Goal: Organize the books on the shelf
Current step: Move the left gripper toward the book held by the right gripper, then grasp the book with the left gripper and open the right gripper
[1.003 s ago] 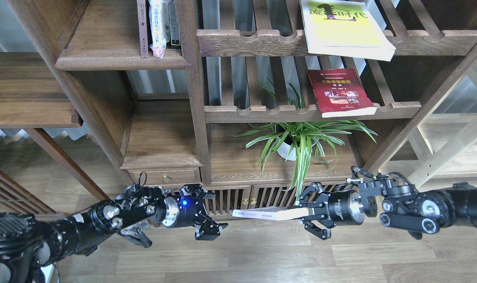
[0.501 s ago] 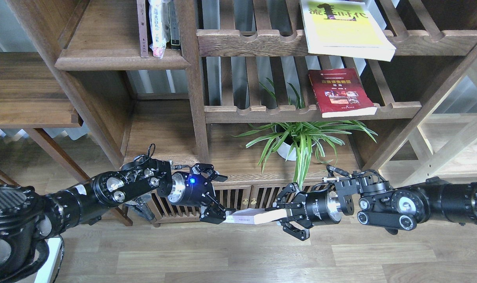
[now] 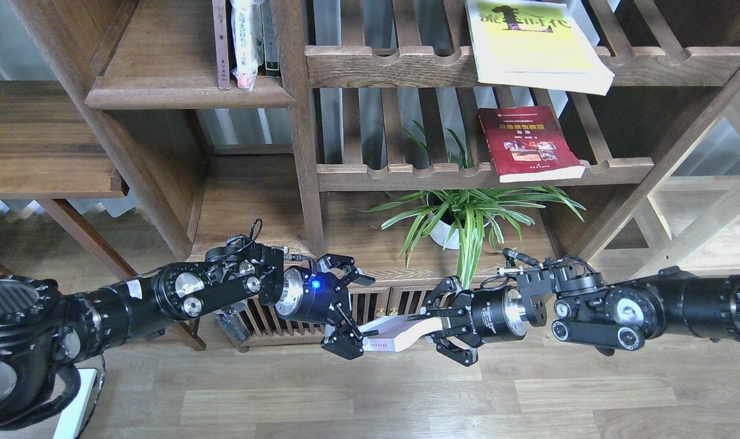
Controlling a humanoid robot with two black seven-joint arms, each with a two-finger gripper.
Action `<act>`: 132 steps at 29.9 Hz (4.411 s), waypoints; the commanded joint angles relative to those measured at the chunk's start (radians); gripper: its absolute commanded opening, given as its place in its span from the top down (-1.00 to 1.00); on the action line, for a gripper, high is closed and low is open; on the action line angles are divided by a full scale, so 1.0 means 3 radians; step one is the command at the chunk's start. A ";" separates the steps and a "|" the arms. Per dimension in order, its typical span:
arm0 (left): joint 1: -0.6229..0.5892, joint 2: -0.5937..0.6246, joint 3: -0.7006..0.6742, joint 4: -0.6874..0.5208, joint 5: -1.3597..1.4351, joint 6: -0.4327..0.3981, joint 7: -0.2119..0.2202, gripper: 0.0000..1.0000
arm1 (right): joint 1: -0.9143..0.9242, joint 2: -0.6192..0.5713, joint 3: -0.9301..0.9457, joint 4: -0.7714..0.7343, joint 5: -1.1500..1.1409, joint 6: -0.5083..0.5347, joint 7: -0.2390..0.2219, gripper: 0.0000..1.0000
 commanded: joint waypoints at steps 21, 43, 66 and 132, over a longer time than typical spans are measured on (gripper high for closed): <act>-0.0083 0.0000 0.0028 -0.0163 0.0070 0.0001 -0.0001 -1.00 | -0.0042 -0.0169 0.0018 -0.0214 -0.0006 0.0051 0.0000 0.90; 0.0019 0.0000 0.0161 -0.0097 0.0382 0.0001 -0.0006 -1.00 | 0.0153 -0.0338 0.0095 0.0164 -0.0006 0.0169 0.0000 0.90; 0.0137 0.0000 0.0248 -0.0004 0.0341 0.0551 -0.0016 -0.99 | 0.0204 -0.0170 0.0090 0.0221 0.0030 0.0194 0.0000 0.90; 0.0290 0.0000 0.0156 -0.0086 0.0162 0.0674 -0.0246 0.44 | 0.0322 -0.0052 0.0054 0.0185 0.0198 0.0199 0.0000 0.89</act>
